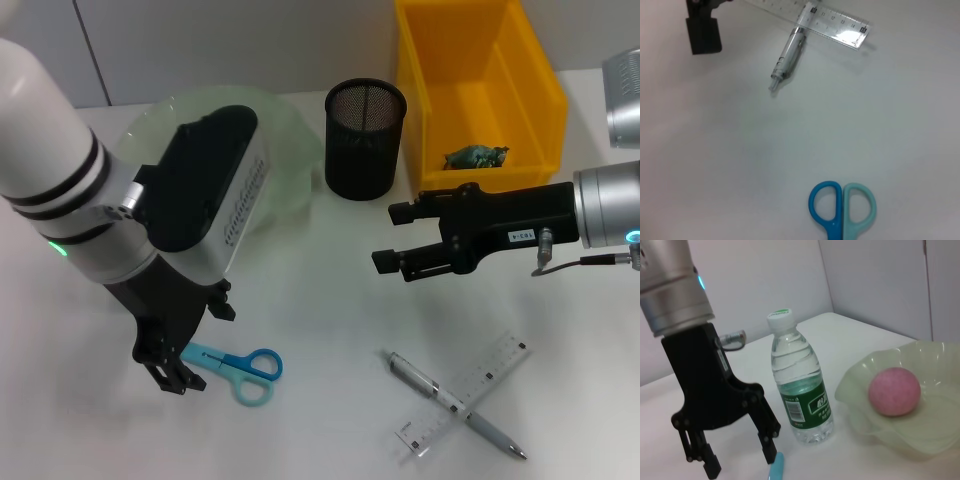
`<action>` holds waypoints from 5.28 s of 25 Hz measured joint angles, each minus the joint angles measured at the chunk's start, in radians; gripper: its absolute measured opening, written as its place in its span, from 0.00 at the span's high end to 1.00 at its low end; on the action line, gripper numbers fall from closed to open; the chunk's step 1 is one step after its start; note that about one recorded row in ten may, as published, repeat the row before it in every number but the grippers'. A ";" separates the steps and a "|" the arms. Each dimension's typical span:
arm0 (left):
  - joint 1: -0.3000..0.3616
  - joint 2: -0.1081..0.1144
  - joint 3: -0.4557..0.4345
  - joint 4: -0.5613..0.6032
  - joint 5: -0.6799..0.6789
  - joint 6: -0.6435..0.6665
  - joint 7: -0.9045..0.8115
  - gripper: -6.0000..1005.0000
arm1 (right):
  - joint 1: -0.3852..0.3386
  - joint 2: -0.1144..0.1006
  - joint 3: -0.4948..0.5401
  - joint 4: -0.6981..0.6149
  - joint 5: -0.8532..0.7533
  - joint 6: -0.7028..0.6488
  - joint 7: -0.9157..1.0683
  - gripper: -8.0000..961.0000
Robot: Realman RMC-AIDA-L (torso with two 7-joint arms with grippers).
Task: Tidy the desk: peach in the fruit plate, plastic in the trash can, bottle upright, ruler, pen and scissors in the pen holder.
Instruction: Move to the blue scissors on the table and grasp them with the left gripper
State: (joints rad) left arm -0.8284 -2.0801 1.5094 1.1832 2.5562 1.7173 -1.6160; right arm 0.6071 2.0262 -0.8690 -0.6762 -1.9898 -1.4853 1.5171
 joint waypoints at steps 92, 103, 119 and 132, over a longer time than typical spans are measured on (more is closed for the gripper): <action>-0.106 0.000 0.286 -0.198 0.022 -0.195 -0.026 0.47 | 0.031 0.006 -0.002 -0.008 -0.023 -0.003 0.031 0.15; -0.106 0.000 0.287 -0.202 0.027 -0.194 -0.031 0.47 | 0.038 0.006 -0.002 -0.008 -0.023 0.000 0.031 0.15; -0.101 0.000 0.278 -0.224 0.008 -0.228 -0.022 0.60 | 0.041 0.007 -0.002 -0.008 -0.023 0.003 0.030 0.15; -0.097 0.000 0.272 -0.232 -0.011 -0.246 -0.020 0.61 | 0.042 0.008 -0.002 -0.008 -0.023 0.004 0.030 0.15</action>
State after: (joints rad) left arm -0.9250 -2.0801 1.7811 0.9512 2.5451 1.4708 -1.6355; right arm 0.6489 2.0340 -0.8712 -0.6842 -2.0125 -1.4818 1.5471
